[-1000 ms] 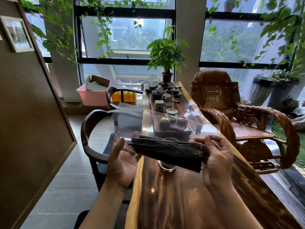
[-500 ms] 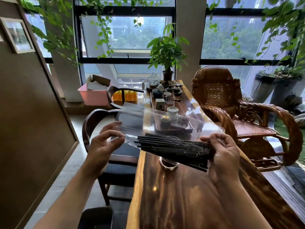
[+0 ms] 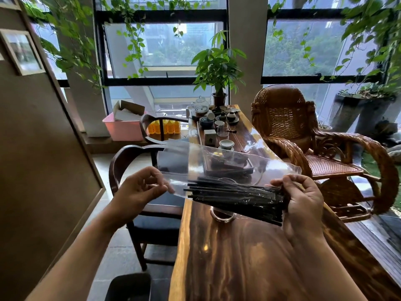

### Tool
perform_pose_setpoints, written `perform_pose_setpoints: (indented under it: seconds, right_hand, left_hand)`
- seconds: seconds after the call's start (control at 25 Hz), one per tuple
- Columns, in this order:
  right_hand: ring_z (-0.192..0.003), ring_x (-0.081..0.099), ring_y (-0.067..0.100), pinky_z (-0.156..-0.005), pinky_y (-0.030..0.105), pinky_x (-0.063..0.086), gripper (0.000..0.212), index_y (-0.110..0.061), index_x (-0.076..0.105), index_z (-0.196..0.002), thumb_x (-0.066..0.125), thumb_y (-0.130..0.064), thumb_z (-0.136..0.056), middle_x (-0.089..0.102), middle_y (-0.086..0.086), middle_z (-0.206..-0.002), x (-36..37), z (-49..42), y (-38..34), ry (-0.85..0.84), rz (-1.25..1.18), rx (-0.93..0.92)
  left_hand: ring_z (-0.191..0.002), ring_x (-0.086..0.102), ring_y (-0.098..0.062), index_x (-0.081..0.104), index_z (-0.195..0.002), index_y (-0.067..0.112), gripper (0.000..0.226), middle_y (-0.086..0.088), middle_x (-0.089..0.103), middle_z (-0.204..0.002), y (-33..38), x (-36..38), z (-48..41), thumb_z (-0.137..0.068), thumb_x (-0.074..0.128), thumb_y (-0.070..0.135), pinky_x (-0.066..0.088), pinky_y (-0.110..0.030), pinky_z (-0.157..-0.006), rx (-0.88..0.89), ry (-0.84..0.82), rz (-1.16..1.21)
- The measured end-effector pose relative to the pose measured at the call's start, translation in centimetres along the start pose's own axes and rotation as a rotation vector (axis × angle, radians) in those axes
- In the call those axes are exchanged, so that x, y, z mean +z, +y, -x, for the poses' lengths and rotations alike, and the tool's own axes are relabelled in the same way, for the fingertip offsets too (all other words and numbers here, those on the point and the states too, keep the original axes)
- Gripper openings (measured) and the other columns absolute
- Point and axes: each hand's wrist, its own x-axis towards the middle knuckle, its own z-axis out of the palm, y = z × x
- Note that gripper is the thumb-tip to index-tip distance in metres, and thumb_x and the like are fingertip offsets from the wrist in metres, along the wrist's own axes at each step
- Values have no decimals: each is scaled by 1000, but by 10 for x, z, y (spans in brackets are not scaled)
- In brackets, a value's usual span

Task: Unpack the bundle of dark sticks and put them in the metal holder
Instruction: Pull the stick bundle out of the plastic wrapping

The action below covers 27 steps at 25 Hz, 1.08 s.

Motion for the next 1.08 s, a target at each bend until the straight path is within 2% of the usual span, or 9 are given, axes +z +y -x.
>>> perform_pose_setpoints:
  seconds: [0.16,0.32,0.4,0.52,0.64,0.76,0.88,0.96,1.08]
  right_hand:
    - [-74,77,25,-64,37,64,23,-23,67,-87,55,-8,-101,77,10,-80,-1,2,-9,-2,35,-60]
    - [-74,76,21,-65,32,63,22,-21,65,-89,54,-7,-101,76,6,-78,-4,7,-12,3,24,-100]
    - [-73,76,19,-66,30,63,23,-21,66,-88,53,-7,-101,76,5,-77,-6,7,-13,5,9,-123]
    - [-73,76,20,-67,30,63,18,-19,65,-91,55,-8,-100,75,5,-77,-8,8,-12,22,-31,-129]
    - [-76,76,23,-69,34,64,20,-24,67,-90,56,-10,-100,75,7,-80,-9,10,-6,23,-28,-97]
    - [-76,76,25,-67,34,64,23,-25,68,-87,57,-10,-100,76,10,-81,-11,13,0,22,4,-79]
    - [-77,77,31,-67,41,63,22,-21,68,-85,57,-8,-99,77,17,-87,-23,14,4,43,3,-36]
    - [-84,77,34,-71,45,64,17,-19,68,-88,58,-9,-99,77,16,-93,-35,14,6,63,-6,2]
    - [-91,76,36,-77,48,62,6,-16,69,-93,72,-14,-89,77,17,-98,-54,15,8,30,-33,46]
  left_hand:
    - [-85,66,-15,68,-87,27,20,7,67,-85,-3,-6,-7,-86,75,8,55,-30,-77,71,-1,-493]
    - [-91,66,-11,71,-86,29,20,9,69,-94,-5,4,-3,-81,79,11,55,-22,-75,93,184,-359]
    - [-100,66,-12,69,-99,32,23,6,69,-105,-13,16,6,-81,79,21,54,-26,-79,-21,350,-159]
    - [-107,65,-20,54,-129,29,67,-3,67,-117,-30,68,25,-69,85,31,53,-40,-84,-344,560,549]
    - [-114,60,-34,50,-134,15,114,-18,64,-122,-32,148,23,-36,101,41,41,-56,-106,-561,307,1074]
    - [-126,55,-38,65,-121,11,85,-19,63,-129,-17,186,-5,-48,98,40,26,-54,-120,-472,169,1374]
    - [-113,67,-32,73,-107,7,29,-15,73,-115,-11,196,-31,-85,71,26,33,-51,-117,-395,223,1475]
    - [-103,70,-28,70,-102,4,23,-14,73,-106,-10,202,-42,-91,57,18,36,-49,-115,-441,287,1509]
    - [-92,65,-25,65,-89,5,12,-11,66,-96,1,218,-56,-85,57,14,30,-44,-120,-473,376,1535]
